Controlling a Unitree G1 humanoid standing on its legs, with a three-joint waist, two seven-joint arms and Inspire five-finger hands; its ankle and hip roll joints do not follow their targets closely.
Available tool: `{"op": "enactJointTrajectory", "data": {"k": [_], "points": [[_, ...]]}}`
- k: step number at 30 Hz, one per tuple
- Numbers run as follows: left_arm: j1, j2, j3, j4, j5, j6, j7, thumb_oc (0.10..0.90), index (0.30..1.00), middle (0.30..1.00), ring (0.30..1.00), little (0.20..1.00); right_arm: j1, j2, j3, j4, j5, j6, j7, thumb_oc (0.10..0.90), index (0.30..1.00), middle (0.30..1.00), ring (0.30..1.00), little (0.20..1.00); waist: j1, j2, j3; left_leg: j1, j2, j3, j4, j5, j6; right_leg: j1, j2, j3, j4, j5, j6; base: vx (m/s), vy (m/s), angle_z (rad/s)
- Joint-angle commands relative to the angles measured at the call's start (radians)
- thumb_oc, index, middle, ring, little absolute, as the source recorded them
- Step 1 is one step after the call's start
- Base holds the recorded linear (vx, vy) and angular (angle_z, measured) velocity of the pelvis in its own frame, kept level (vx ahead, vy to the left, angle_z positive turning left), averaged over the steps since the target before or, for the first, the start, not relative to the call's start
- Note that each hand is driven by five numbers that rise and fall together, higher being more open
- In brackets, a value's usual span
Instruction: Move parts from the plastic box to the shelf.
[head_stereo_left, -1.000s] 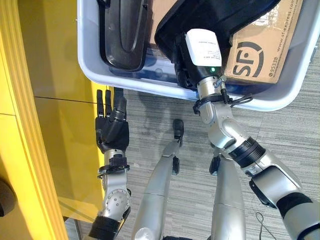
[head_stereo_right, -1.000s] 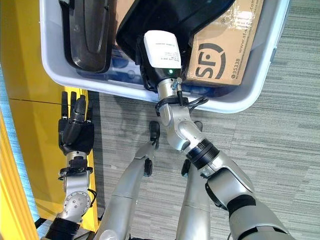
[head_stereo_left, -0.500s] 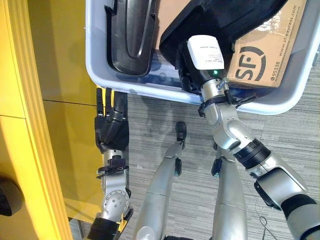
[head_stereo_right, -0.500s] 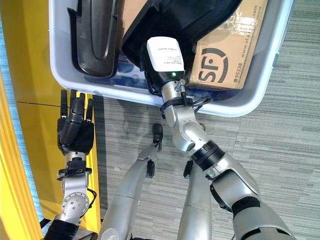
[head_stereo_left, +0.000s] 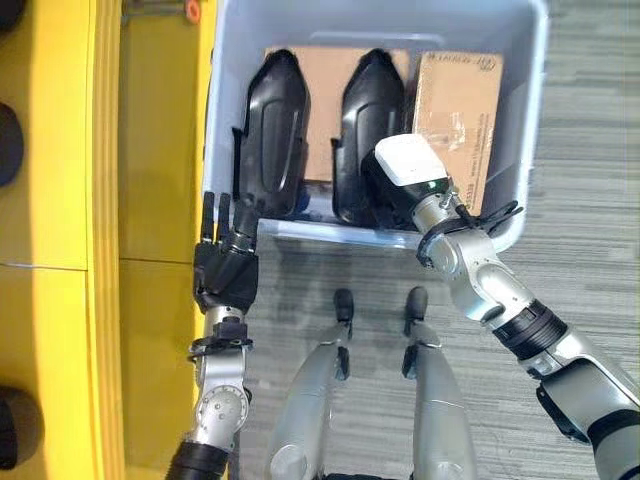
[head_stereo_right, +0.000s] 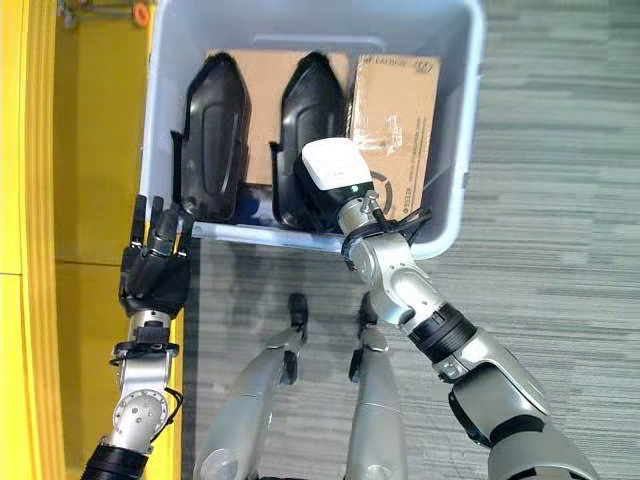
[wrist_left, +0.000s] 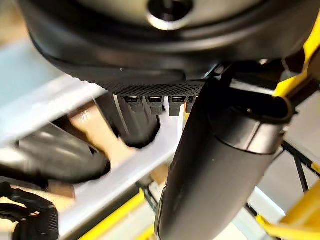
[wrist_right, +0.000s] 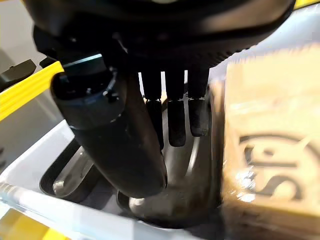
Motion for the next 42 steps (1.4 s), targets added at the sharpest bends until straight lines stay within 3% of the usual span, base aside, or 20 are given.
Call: {"op": "enactJointTrajectory", "data": {"k": [1,6,17,18,19,31,42], "points": [[0.005,0.063,0.047,-0.129,0.022,-0.008,-0.056,0.9,1.0,1.0,1.0,1.0,-0.057,-0.02,-0.02,-0.166,-0.008,-0.039,0.042,0.4,0.3,0.3,0.3,0.3,0.003,-0.009,-0.008,0.038,0.028,-0.061,0.043,-0.12,-0.015,0.117,-0.049,-0.016,-0.065,-0.066,0.061,0.08,-0.088,-0.11],[-0.001,0.065,0.06,-0.121,0.042,0.022,-0.054,0.9,1.0,1.0,1.0,1.0,-0.027,-0.071,-0.03,-0.253,0.023,-0.033,0.138,0.4,0.3,0.3,0.3,0.3,-0.008,-0.046,-0.008,0.114,0.044,-0.052,0.037,-0.135,-0.016,0.201,-0.022,-0.011,-0.087,-0.074,0.051,0.06,-0.07,-0.09],[-0.011,0.062,0.049,-0.106,0.068,0.013,-0.032,0.9,1.0,1.0,1.0,1.0,-0.008,-0.103,-0.051,-0.258,-0.007,-0.015,0.138,0.4,0.3,0.3,0.3,0.3,-0.019,-0.068,-0.008,0.118,0.056,-0.06,0.058,-0.139,-0.018,0.226,0.007,0.001,-0.086,-0.086,0.028,0.02,-0.034,-0.01],[-0.012,0.06,0.05,-0.106,0.07,0.013,-0.032,0.9,1.0,1.0,1.0,1.0,-0.006,-0.102,-0.053,-0.26,-0.02,-0.018,0.134,0.625,0.616,0.616,0.616,0.616,-0.02,-0.067,-0.008,0.117,0.056,-0.06,0.058,-0.138,-0.018,0.225,0.008,0.002,-0.084,-0.087,0.027,0.0,0.0,0.0],[-0.013,0.058,0.049,-0.107,0.073,0.013,-0.031,0.9,1.0,1.0,1.0,1.0,-0.004,-0.104,-0.058,-0.262,-0.038,-0.02,0.128,0.9,1.0,1.0,1.0,1.0,-0.022,-0.066,-0.008,0.115,0.056,-0.061,0.058,-0.137,-0.019,0.222,0.009,0.003,-0.083,-0.087,0.026,0.0,0.0,0.0],[0.001,0.038,0.045,-0.125,0.072,-0.003,-0.018,0.9,1.0,1.0,1.0,1.0,0.025,-0.131,-0.097,-0.303,-0.128,-0.055,0.089,0.9,1.0,1.0,1.0,1.0,-0.042,-0.035,-0.008,0.05,0.053,-0.06,0.066,-0.119,-0.021,0.142,0.004,0.007,-0.052,-0.09,0.016,-0.01,0.01,-0.02],[0.011,0.017,0.035,-0.147,0.048,-0.033,-0.042,0.9,1.0,1.0,1.0,1.0,0.02,-0.145,-0.105,-0.342,-0.191,-0.14,-0.053,0.9,1.0,1.0,1.0,1.0,-0.054,0.015,-0.008,-0.041,0.035,-0.057,0.074,-0.102,-0.022,0.026,-0.013,0.019,-0.016,-0.09,0.016,-0.01,0.041,-0.04]]}}
